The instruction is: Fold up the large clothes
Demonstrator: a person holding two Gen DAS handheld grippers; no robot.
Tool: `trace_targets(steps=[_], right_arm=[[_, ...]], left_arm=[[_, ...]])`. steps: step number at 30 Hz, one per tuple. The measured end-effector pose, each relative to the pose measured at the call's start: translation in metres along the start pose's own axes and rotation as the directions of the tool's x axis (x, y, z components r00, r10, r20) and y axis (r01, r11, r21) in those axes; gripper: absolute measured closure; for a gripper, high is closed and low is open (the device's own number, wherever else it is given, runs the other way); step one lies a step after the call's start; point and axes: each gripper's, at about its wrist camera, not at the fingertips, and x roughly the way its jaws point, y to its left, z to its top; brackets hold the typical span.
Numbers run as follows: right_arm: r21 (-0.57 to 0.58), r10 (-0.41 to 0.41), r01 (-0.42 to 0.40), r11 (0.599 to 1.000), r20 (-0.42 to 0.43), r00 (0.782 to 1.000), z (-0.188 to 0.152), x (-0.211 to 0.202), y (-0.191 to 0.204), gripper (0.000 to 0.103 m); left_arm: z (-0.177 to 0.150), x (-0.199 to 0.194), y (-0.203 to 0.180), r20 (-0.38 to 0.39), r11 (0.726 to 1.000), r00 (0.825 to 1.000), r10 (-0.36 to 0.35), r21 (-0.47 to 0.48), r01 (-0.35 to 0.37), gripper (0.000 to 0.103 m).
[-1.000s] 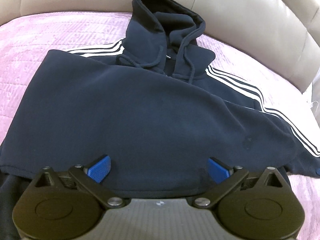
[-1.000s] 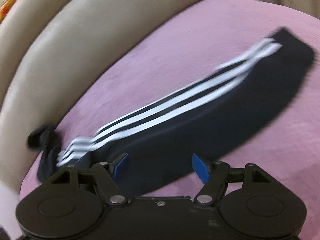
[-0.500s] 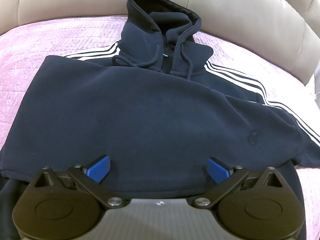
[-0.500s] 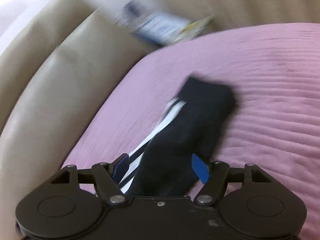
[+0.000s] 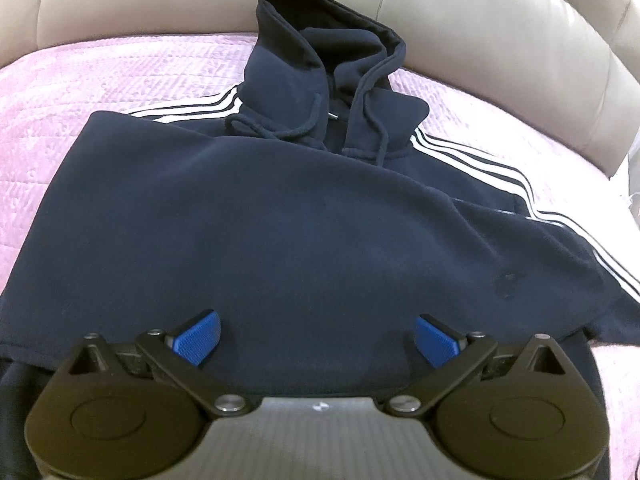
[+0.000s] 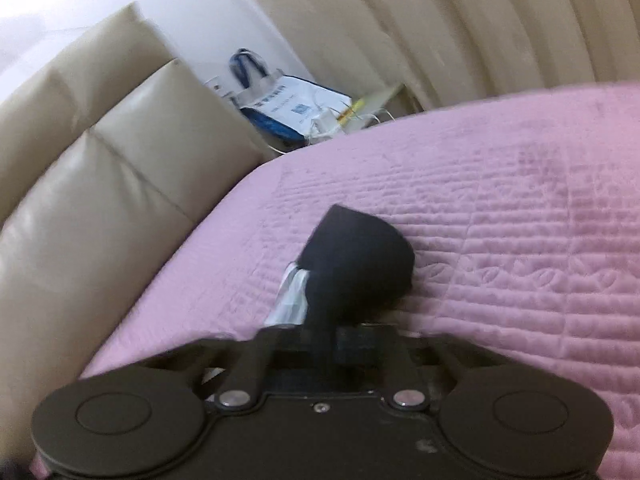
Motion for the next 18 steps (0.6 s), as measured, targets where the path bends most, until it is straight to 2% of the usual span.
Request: trace_targets(steps=[1, 4, 7, 10, 13, 15, 18], right_arm=[[0.000, 0.043, -0.043, 0.999, 0.037, 0.998, 0.006, -0.012, 0.005, 0.091], [-0.099, 0.129, -0.118, 0.988, 0.105, 0.986, 0.027, -0.042, 0.033, 0.091], [-0.150, 0.214, -0.200, 0.968, 0.087, 0.973, 0.043, -0.066, 0.064, 0.091], [-0.154, 0.318, -0.302, 0.941, 0.094, 0.943, 0.045, -0.086, 0.098, 0.091], [-0.140, 0.433, -0.419, 0.897, 0.090, 0.897, 0.035, -0.110, 0.140, 0.091], [-0.110, 0.509, -0.500, 0.859, 0.077, 0.857, 0.026, -0.126, 0.173, 0.091], [-0.043, 0.639, -0.638, 0.769, 0.043, 0.768, 0.004, -0.151, 0.225, 0.091]], left_arm=[[0.001, -0.001, 0.002, -0.002, 1.000, 1.000, -0.006, -0.010, 0.006, 0.000], [0.004, -0.004, 0.009, -0.012, 0.998, 0.999, -0.033, -0.045, 0.033, 0.000], [0.006, -0.005, 0.013, -0.015, 0.996, 0.999, -0.041, -0.078, 0.040, 0.000], [0.009, -0.008, 0.015, -0.020, 0.993, 0.999, -0.046, -0.112, 0.043, 0.000], [0.009, -0.019, 0.020, -0.002, 0.984, 0.997, -0.076, -0.161, 0.074, 0.001], [0.011, -0.031, 0.025, 0.003, 0.979, 0.996, -0.090, -0.183, 0.089, 0.001], [0.014, -0.051, 0.033, 0.006, 0.980, 0.997, -0.081, -0.181, 0.081, 0.001]])
